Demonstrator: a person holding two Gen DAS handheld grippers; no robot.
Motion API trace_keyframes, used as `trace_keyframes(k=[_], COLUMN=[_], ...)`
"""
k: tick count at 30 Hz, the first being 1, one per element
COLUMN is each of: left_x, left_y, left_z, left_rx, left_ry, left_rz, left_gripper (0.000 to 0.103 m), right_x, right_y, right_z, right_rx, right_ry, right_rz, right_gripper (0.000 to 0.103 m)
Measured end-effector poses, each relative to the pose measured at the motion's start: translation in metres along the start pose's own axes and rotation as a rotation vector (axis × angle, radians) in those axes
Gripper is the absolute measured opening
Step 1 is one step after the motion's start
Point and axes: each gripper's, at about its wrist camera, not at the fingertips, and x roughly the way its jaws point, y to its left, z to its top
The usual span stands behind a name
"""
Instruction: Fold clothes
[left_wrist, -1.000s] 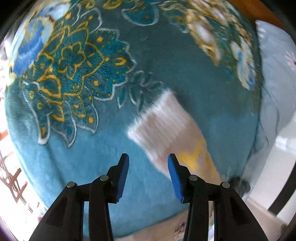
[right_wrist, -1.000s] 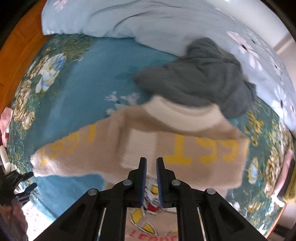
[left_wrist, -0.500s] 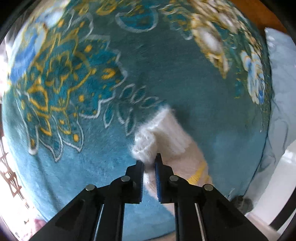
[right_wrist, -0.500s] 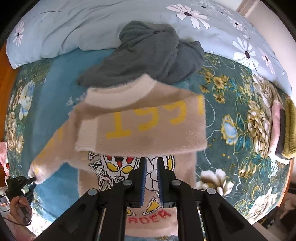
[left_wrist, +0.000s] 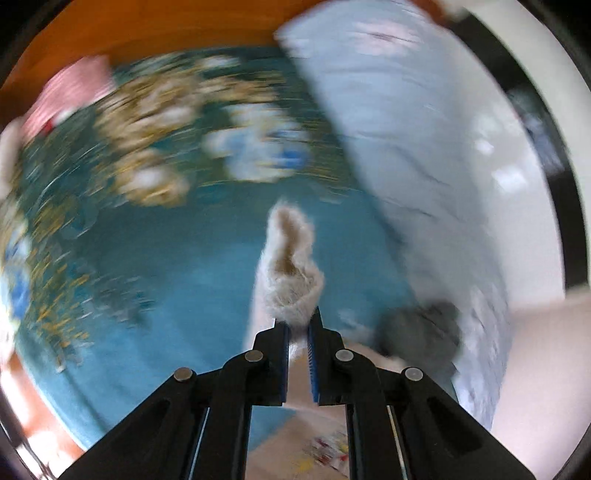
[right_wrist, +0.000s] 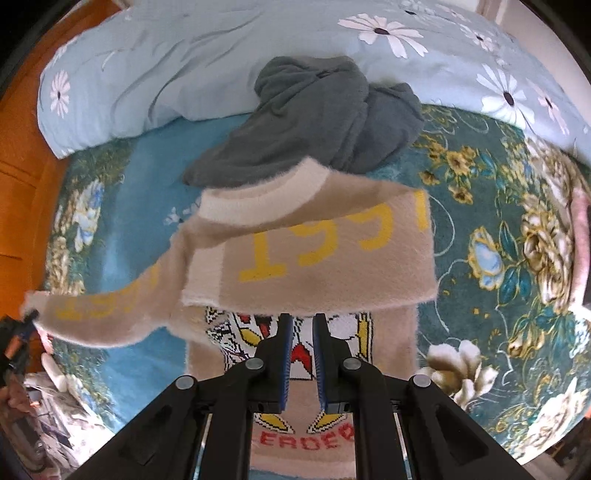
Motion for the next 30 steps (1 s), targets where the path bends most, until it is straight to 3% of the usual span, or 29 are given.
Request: trace_keyframes(k=[4, 8, 15, 19, 27, 28, 30], left_x=[0.005, 0.036, 0.102, 0.146, 0.22, 0.225, 0.222], left_y=[-0.102, -0.17, -0.286, -0.316, -0.296, -0.295, -0.294], left_z=[-0.036, -0.081, -0.186, -0.24, -0.29, -0.293, -0.291], left_rx=[0.207, 0.342, 0.615, 0.719, 0.742, 0.742, 0.749], left_ry=[0.061, 0.162, 0.381, 0.496, 0.687, 0.707, 0.716], left_rz=[-0.1, -0.123, -0.154, -0.063, 0.089, 0.095, 0.082], left_gripper=[0.008, 0.008, 0.008, 0.008, 0.009, 0.013, 0.03], right_x=[-0.004, -0.009, -0.014, -0.01, -0.001, 0.0, 0.0], right_y=[-0.038, -0.088, -0.178, -0.213, -0.241, -0.243, -0.244], right_z=[-0.011, -0.02, -0.038, -0.046, -0.06, -0.061, -0.061], right_rx=[0.069, 0.133, 0.298, 0.381, 0.442, 0.445, 0.445], right_ry=[-0.011, -0.022, -0.037, -0.032, -0.003, 0.0, 0.005], right_rz=[0.031, 0.021, 0.007, 0.007, -0.015, -0.018, -0.021], right_gripper=[0.013, 0.013, 0.012, 0.013, 0.013, 0.013, 0.013])
